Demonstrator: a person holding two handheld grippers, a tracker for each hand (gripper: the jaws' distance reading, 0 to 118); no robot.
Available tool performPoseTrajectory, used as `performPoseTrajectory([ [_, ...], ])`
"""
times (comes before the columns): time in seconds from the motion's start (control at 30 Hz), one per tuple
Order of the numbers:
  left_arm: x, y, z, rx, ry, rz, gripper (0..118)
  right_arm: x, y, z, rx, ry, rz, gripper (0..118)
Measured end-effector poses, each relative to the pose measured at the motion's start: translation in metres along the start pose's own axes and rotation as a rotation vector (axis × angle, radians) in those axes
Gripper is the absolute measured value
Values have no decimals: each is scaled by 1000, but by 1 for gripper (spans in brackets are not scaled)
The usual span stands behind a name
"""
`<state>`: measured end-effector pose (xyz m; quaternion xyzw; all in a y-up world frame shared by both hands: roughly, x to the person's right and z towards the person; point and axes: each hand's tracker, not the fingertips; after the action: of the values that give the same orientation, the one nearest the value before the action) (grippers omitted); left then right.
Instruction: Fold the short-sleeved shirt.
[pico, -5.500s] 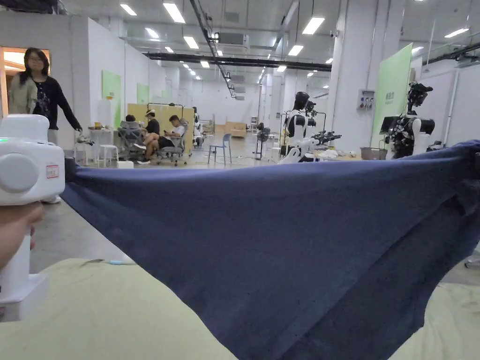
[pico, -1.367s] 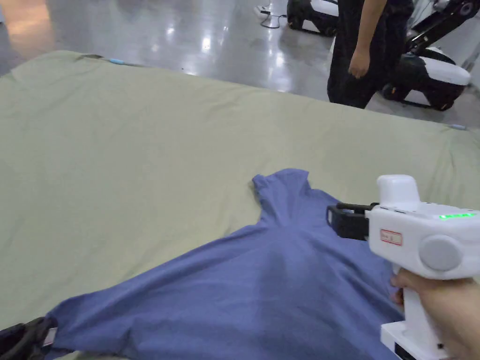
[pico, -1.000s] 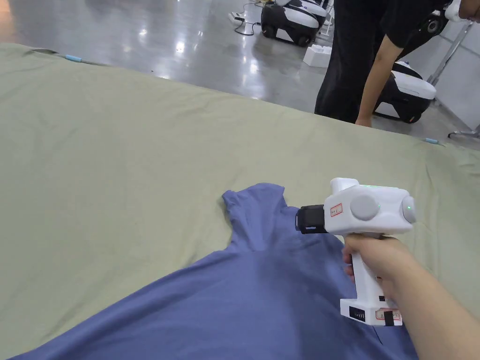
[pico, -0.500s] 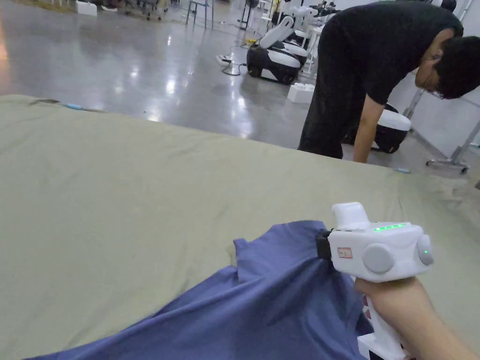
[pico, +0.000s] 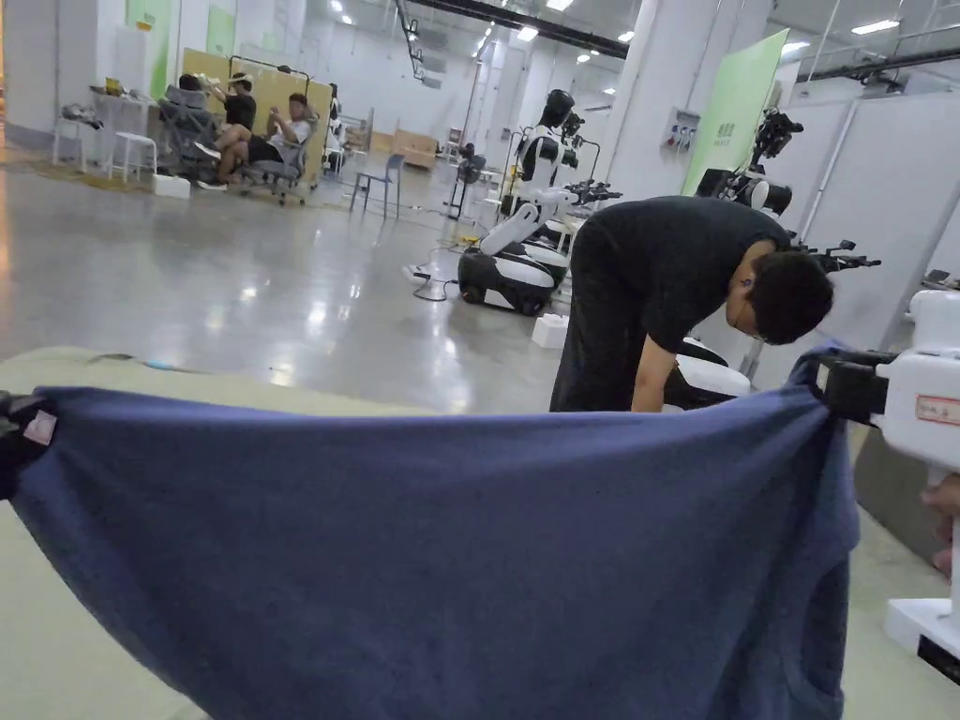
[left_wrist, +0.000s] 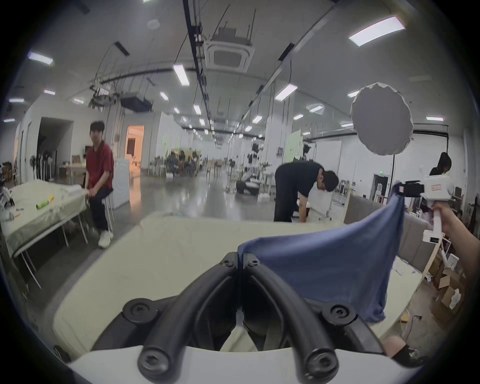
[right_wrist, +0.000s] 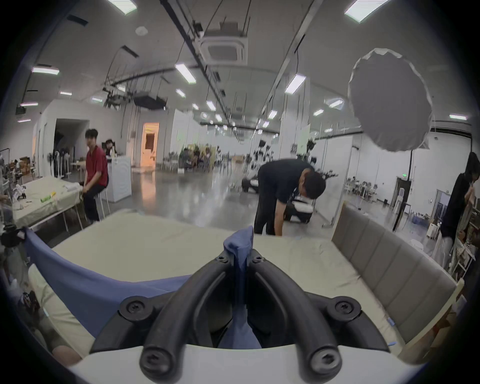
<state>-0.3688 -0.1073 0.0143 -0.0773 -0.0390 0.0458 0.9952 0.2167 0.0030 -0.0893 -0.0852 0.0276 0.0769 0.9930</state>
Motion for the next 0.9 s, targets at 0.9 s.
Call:
performPoseTrajectory([
  [0.9,-19,234,-213,218,349,-73,1,-36,145,-162,296,-77,-63,11],
])
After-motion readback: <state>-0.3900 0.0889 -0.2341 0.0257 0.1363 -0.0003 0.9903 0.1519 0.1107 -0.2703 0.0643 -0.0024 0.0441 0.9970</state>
